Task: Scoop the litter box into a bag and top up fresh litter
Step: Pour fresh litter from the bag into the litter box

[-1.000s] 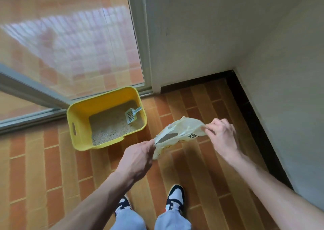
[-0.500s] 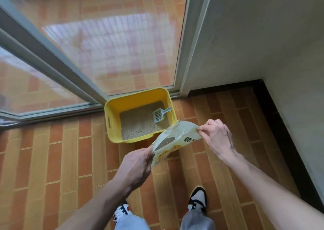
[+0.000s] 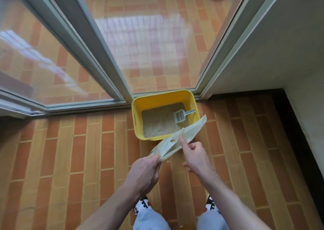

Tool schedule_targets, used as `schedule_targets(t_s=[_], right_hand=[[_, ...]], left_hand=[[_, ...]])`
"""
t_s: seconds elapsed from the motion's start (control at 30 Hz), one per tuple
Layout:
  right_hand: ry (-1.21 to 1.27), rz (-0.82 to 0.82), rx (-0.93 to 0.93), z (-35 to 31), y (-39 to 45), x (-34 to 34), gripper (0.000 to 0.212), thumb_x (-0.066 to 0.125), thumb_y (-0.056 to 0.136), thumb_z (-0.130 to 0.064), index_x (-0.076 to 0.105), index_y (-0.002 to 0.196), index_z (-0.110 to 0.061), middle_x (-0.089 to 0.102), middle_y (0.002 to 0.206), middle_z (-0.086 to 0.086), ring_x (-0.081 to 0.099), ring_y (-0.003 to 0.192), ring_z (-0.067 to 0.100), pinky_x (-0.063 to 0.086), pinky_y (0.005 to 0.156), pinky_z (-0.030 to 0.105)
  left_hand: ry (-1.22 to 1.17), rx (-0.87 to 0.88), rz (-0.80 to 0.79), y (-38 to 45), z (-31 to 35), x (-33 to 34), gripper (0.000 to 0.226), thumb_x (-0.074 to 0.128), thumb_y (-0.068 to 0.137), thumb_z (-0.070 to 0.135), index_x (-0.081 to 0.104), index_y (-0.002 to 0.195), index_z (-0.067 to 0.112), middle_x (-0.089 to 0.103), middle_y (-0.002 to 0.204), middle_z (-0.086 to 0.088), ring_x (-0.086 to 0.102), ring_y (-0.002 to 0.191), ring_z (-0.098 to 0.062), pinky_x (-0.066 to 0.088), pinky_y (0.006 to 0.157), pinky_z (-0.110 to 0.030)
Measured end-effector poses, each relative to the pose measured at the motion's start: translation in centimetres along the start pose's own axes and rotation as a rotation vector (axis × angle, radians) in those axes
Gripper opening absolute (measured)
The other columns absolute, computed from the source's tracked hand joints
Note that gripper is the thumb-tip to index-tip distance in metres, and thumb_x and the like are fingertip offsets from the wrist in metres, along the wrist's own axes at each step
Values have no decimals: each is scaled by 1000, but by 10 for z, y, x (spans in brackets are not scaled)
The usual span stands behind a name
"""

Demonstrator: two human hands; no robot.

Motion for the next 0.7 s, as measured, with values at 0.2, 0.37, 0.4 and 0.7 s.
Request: schedule_targets(t_s=[0.2,0.37,0.4,0.7], right_hand=[[-83,-345,126,-34,-11,79,66,54,84,-74,68,99,-11,69,78,6,60,57,18,46,53,26],[-178,-359,106,-35,-9,116,18,44,92,-18,58,86,-8,51,65,10,43,49,18,34,46,25],[-181,-358,92,-34,-9,121,17,43,93,-13,57,84,-9,49,66,11,42,48,18,33,45,26],[-85,-334,11,-39,-32,148,12,47,90,-9,57,84,-11,40,60,3,31,48,15,23,46,27]], left_hand=[[-60,34,40,-21,-26,-7,17,41,108,27,56,99,23,65,90,4,61,76,-13,53,72,-29],[-117,6,87,-33,-51,-5,16,44,105,23,57,95,21,66,87,3,61,75,-15,54,73,-33],[-119,-8,83,-35,-56,-4,17,44,105,24,54,91,20,64,84,2,59,73,-17,53,72,-37],[-114,65,232,-65,-90,-24,24,55,88,36,41,74,22,42,65,12,36,54,-12,32,47,-27]])
Point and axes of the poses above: each hand's wrist, its own y-axis towards the middle knuckle, its own x-axis out of the palm, z = x × y, the point moved 1 cm from there along y, towards the middle knuckle
